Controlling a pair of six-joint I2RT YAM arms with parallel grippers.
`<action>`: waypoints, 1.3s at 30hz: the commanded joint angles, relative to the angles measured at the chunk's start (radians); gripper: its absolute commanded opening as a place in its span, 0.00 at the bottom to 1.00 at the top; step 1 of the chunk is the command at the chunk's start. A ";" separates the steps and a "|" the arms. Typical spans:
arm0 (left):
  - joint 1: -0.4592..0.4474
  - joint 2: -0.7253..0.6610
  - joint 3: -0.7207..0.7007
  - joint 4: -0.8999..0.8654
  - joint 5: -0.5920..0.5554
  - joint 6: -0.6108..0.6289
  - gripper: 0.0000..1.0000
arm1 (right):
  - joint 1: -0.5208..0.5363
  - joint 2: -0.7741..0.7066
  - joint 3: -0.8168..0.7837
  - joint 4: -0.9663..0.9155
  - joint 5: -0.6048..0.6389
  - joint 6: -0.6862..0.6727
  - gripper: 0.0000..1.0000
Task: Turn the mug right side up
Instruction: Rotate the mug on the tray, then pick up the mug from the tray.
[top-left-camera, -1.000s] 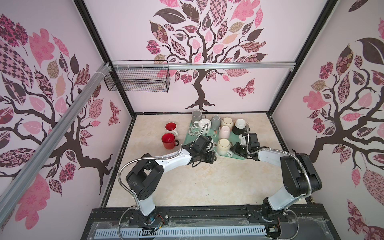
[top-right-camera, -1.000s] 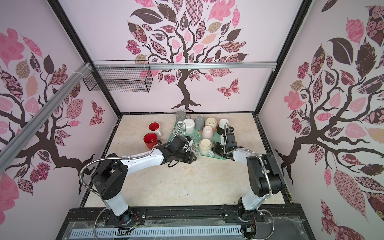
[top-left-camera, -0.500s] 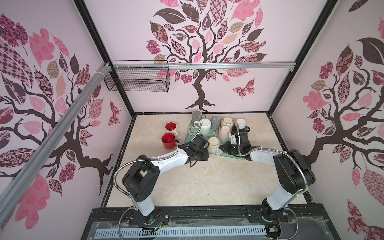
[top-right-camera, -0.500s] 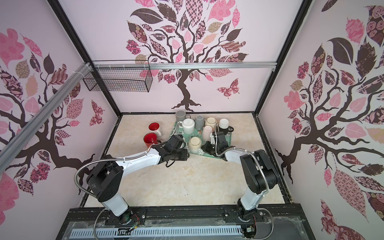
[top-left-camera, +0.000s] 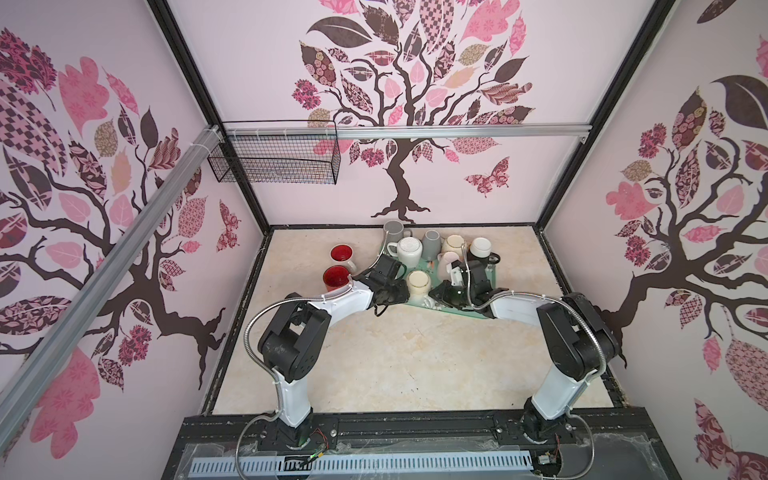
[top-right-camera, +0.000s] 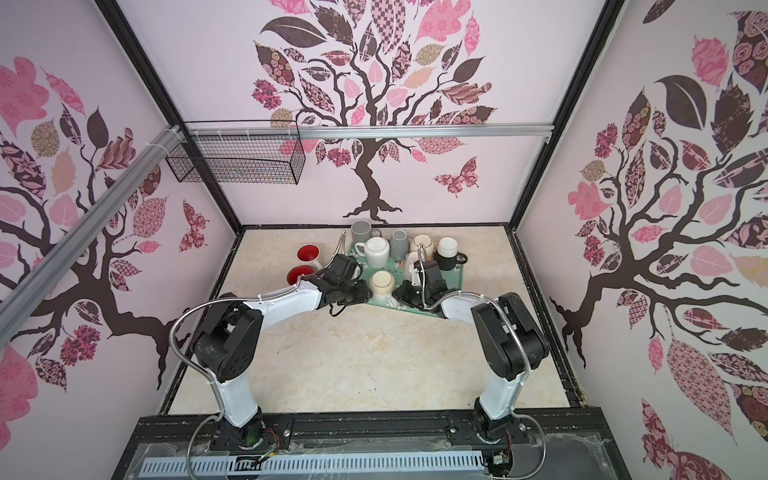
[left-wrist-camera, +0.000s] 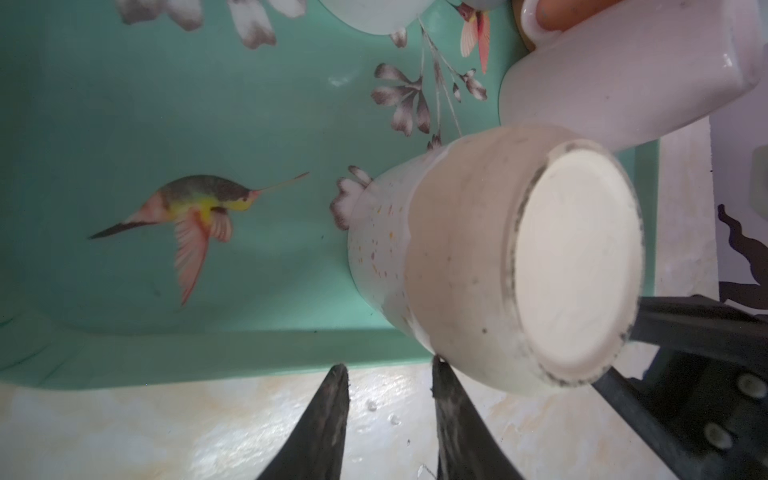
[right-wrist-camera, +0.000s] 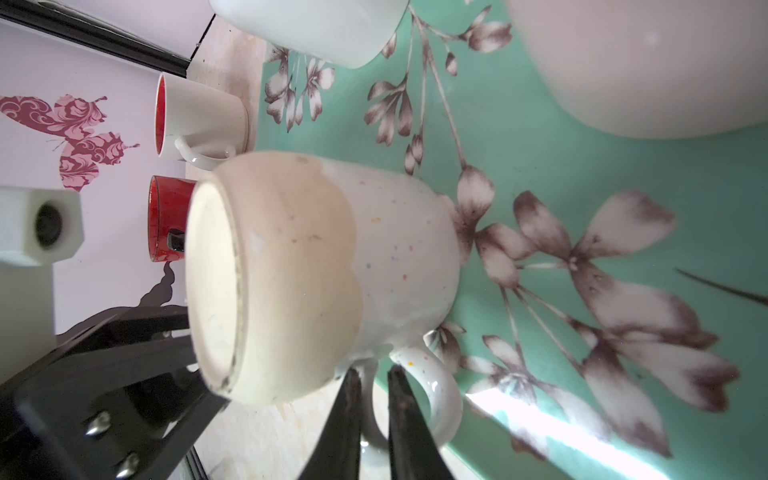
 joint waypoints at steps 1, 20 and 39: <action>-0.007 0.058 0.107 0.051 0.057 -0.012 0.38 | 0.007 0.023 0.028 -0.022 -0.021 -0.006 0.17; -0.158 -0.007 0.173 -0.197 -0.343 0.190 0.47 | -0.051 -0.155 -0.046 0.004 0.015 -0.037 0.23; -0.197 0.253 0.453 -0.298 -0.384 0.165 0.53 | -0.192 -0.218 -0.223 0.110 -0.036 0.013 0.23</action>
